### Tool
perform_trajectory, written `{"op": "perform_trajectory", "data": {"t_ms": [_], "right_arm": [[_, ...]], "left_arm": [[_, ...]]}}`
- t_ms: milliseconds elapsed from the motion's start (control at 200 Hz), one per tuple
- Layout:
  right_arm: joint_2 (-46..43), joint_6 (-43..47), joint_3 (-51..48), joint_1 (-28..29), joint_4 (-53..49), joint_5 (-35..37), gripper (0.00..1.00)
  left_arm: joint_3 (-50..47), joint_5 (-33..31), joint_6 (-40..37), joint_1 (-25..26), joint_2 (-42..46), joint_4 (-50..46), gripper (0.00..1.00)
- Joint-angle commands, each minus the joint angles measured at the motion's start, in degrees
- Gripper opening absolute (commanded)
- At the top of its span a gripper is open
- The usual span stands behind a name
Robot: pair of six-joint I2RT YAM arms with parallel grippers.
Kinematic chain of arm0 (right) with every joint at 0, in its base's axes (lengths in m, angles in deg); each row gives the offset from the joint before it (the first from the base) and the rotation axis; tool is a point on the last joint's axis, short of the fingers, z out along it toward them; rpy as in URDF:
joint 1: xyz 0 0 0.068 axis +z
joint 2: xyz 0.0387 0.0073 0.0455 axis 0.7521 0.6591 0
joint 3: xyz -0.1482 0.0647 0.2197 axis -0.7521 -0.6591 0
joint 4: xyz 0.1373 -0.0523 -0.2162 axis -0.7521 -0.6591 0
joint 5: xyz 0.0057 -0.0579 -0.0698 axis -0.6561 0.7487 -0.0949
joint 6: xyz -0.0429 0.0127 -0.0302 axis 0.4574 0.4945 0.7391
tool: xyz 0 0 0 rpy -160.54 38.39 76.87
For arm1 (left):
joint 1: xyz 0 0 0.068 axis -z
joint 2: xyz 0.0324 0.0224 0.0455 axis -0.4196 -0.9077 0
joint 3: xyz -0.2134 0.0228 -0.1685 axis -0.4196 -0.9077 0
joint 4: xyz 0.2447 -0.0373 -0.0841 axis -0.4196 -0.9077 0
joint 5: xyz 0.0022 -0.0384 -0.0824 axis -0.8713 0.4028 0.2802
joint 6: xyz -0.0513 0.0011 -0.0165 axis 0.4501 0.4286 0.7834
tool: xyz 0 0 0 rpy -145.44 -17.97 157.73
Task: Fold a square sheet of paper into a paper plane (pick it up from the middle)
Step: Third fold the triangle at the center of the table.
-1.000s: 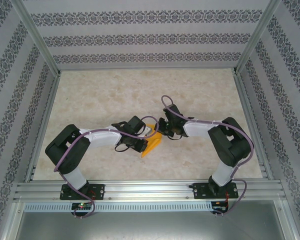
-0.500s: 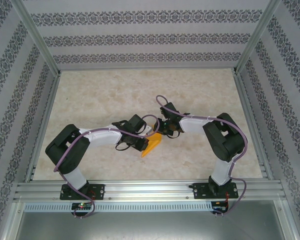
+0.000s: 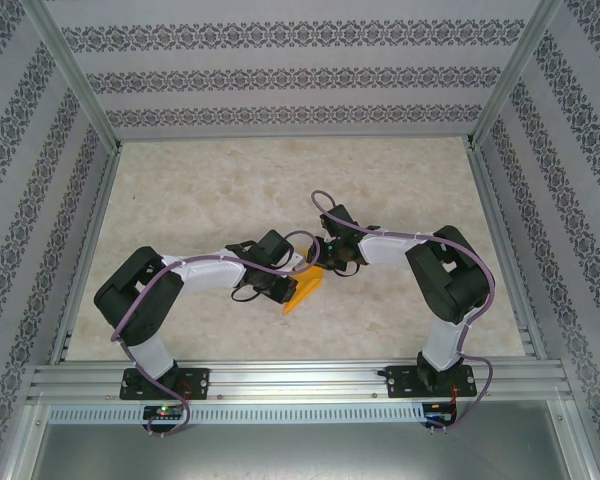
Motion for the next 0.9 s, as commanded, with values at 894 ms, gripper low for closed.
{"op": "perform_trajectory", "data": {"t_ms": [894], "right_arm": [[-11.9, -20.9, -21.1, 9.4, 27.3, -0.2, 0.07]], "left_arm": [[0.4, -1.1, -1.1, -0.9, -1.0, -1.5, 0.06]]}}
